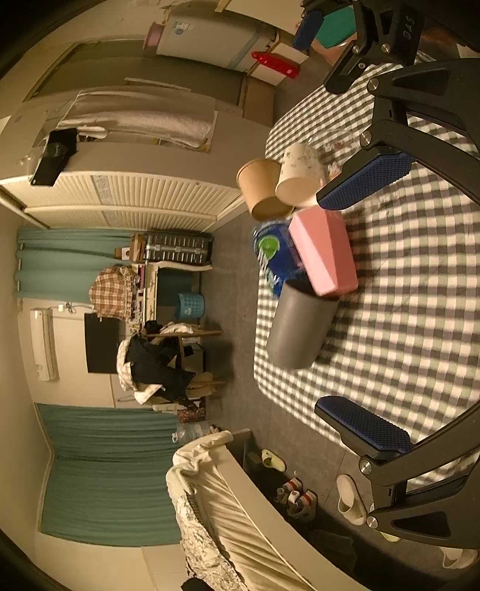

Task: Flip cup upside down
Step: 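Grasp the gray cup lying on its side with the right tool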

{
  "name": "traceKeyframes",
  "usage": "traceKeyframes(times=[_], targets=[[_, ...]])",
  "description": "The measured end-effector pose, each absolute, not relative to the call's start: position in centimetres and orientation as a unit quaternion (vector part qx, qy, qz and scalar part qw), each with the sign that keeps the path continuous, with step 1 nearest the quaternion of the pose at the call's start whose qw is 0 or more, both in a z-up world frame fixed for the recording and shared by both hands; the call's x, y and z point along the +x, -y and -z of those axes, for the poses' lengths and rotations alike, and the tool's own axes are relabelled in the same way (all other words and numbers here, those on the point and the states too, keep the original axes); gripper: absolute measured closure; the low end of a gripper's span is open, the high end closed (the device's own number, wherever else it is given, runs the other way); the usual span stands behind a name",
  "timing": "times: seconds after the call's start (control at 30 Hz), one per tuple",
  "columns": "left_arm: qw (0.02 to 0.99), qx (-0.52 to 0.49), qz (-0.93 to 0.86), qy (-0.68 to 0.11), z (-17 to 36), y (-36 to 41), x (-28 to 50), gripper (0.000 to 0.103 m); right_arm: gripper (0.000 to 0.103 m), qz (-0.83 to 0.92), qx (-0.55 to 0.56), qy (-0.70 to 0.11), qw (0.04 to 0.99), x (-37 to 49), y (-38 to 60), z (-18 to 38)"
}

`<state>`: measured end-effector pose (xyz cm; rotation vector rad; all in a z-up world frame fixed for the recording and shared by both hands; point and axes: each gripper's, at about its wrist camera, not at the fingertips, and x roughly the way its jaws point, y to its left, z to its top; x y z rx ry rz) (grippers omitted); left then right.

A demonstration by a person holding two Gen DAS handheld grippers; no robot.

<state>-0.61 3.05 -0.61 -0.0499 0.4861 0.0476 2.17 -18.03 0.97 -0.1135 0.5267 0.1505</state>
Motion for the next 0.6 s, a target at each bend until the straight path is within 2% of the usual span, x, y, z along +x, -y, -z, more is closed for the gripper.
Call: traceKeyframes(times=[0.3,0.6], targets=[[0.96,-0.055,-0.1,-0.256,1.2,-10.6,-0.8,0.0,0.0,-0.159,-0.075,-0.277,0.945,3.9,12.9,-1.5],[0.941,-0.088,-0.165,-0.283,3.3,-17.0,-0.2,0.0,0.0,-0.267,-0.18,-0.307,0.896,10.4,1.2,-0.8]])
